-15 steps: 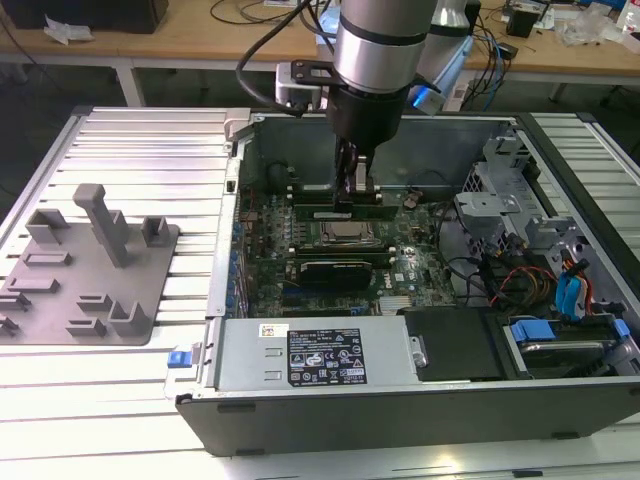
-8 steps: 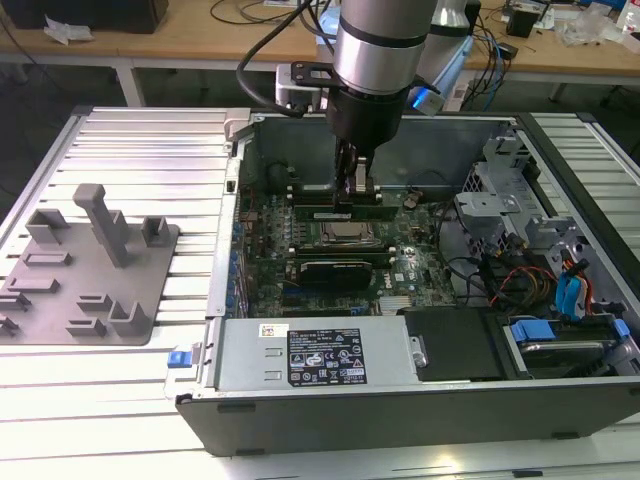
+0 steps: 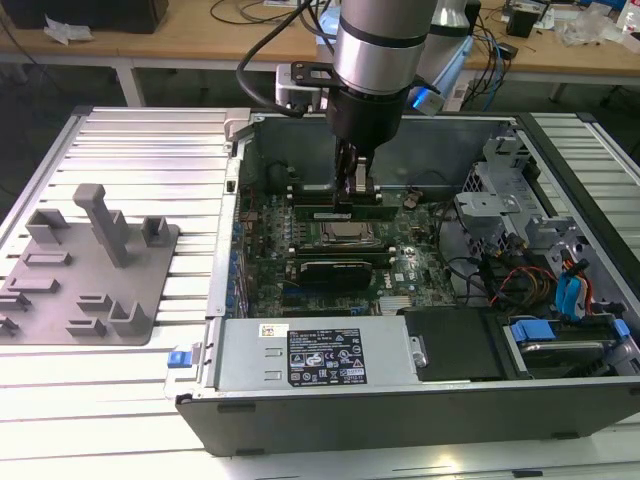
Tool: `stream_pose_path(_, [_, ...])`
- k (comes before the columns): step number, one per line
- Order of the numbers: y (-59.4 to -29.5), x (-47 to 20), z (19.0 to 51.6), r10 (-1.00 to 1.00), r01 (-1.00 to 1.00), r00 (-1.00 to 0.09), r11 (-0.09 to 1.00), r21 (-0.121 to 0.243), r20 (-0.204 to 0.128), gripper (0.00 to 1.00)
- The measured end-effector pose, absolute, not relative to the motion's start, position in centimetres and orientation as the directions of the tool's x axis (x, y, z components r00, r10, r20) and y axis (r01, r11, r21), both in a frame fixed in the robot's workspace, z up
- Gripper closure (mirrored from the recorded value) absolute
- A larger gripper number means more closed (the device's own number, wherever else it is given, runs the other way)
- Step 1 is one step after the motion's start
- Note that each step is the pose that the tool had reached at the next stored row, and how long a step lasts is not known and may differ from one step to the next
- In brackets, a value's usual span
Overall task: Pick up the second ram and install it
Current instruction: 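Insert the second ram into the second slot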
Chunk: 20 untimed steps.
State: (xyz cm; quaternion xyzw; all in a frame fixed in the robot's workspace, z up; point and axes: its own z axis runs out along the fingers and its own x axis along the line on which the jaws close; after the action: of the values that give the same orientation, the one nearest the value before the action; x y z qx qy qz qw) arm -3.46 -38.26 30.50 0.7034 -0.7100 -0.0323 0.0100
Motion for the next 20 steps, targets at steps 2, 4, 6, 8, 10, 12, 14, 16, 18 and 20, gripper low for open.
stream_pose_path(2, [-38.0, -3.5, 30.5, -0.999, -0.998, -0.010, 0.009, 0.060, -0.032, 0.91])
stream_pose_path(4, [-38.0, -3.5, 30.3, -0.999, -0.998, -0.011, 0.009, 0.060, -0.031, 0.91])
stream_pose_path(6, [-38.0, -3.5, 29.5, -0.999, -0.998, -0.012, 0.010, 0.060, -0.031, 0.91])
stream_pose_path(8, [-38.0, -3.5, 29.1, -0.999, -0.998, -0.012, 0.010, 0.060, -0.031, 0.91])
stream_pose_path(10, [-38.0, -3.5, 28.6, -0.999, -0.998, -0.012, 0.010, 0.060, -0.031, 0.91])
stream_pose_path(12, [-38.0, -3.5, 28.4, -0.999, -0.998, -0.012, 0.010, 0.060, -0.031, 0.91])
stream_pose_path(14, [-38.0, -3.5, 28.2, -0.999, -0.998, -0.012, 0.010, 0.060, -0.031, 0.91])
stream_pose_path(16, [-38.0, -3.5, 28.1, -0.999, -0.998, -0.012, 0.010, 0.060, -0.031, 0.91])
stream_pose_path(18, [-38.0, -3.5, 27.9, -0.999, -0.998, -0.012, 0.010, 0.060, -0.031, 0.91])
stream_pose_path(20, [-38.0, -3.5, 27.9, -0.999, -0.998, -0.012, 0.010, 0.060, -0.031, 0.91])
